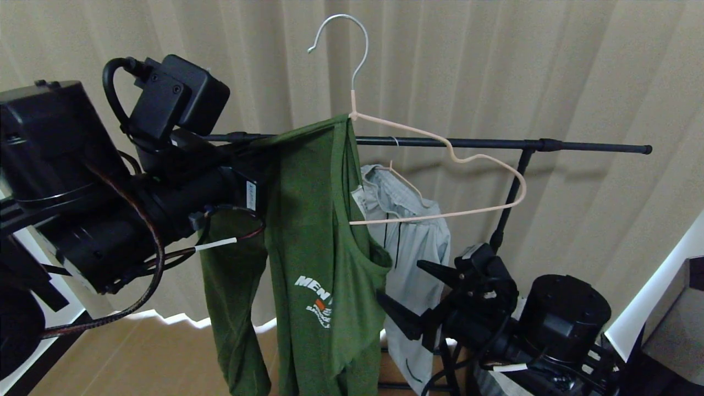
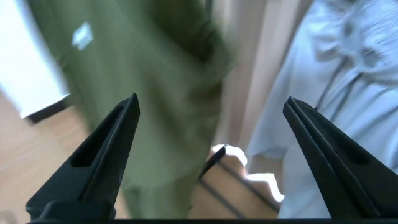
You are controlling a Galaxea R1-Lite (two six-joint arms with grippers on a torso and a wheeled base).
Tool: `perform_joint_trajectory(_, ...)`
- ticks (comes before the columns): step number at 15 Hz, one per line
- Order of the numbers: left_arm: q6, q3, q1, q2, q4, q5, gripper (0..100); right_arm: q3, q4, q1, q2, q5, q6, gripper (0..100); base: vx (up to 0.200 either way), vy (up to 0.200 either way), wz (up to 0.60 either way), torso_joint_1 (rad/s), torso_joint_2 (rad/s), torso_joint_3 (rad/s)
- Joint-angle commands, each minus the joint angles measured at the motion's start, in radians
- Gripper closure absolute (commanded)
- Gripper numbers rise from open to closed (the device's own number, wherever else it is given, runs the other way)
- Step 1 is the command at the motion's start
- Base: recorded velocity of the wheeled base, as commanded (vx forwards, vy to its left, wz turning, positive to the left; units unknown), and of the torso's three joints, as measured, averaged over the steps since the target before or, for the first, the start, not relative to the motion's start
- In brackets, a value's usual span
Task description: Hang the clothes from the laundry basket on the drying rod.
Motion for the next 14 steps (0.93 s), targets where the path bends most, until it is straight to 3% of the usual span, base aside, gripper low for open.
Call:
perform_joint_trajectory(1,-0.001,0.014,-0.006,-0.014,0.0,-0.001,100,-0.038,-0.01,-0.014,0.015,-0.006,0.001,0,0.0,0.0,0.0,0.0,0.0,0.0)
perform_joint_trajectory(7,-0.001,0.051,-0.009,-0.052,0.001,-0.003,100,-0.076,-0.01,-0.046,-0.023,-0.009,0.028,0,0.0,0.0,0.0,0.0,0.0,0.0)
perform_joint_trajectory(14,-0.041,0.034,-0.087,-0.055,0.001,0.005,100,-0.13,-0.01,-0.025,-0.023,-0.006,0.03,0,0.0,0.0,0.0,0.0,0.0,0.0)
